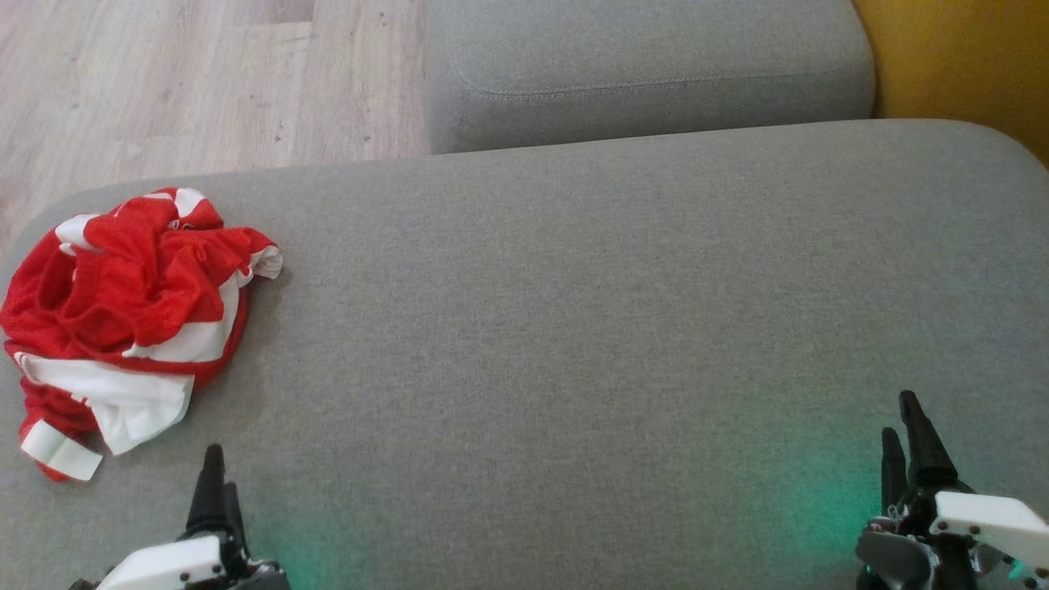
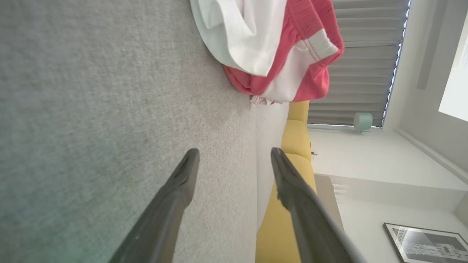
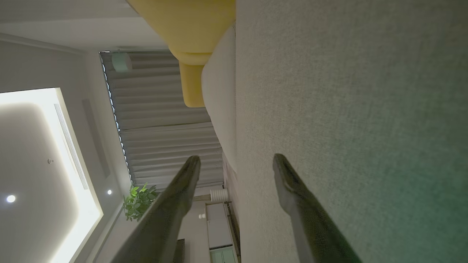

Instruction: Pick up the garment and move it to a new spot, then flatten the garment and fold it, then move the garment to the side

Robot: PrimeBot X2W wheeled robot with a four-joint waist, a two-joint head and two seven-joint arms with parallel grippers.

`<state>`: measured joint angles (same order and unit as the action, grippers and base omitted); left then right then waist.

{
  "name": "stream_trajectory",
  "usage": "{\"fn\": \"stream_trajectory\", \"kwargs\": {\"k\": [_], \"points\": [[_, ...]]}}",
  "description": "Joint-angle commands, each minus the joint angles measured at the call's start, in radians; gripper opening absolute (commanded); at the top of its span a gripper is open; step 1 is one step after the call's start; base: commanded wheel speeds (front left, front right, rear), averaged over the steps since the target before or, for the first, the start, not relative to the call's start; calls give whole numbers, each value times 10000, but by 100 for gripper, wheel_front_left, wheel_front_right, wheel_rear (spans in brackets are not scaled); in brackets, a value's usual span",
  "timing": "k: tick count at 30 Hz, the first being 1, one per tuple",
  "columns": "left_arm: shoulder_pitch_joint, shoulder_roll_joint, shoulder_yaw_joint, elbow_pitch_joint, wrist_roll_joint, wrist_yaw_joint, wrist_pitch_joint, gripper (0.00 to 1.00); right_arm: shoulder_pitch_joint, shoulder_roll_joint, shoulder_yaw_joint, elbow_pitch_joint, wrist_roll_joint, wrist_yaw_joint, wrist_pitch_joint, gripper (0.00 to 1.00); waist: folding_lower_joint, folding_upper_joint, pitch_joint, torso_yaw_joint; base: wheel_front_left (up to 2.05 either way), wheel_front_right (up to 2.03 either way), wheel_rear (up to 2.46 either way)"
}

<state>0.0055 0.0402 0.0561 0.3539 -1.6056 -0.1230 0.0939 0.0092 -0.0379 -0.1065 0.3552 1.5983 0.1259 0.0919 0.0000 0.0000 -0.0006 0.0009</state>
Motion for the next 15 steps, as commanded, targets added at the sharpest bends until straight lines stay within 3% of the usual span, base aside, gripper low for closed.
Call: {"fn": "stream_trajectory", "kwargs": {"k": [1, 15], "points": [[-409, 39, -74, -334, 267, -6, -128, 100, -397, -63, 55, -310, -216, 11, -126, 100, 0, 0, -11, 2, 0, 0, 0], [-385, 46, -224, -744, 2013, 103, -514, 100, -382, -48, 217, -464, -2147, 15, -510, 100, 0, 0, -70, 32, 0, 0, 0]]}}
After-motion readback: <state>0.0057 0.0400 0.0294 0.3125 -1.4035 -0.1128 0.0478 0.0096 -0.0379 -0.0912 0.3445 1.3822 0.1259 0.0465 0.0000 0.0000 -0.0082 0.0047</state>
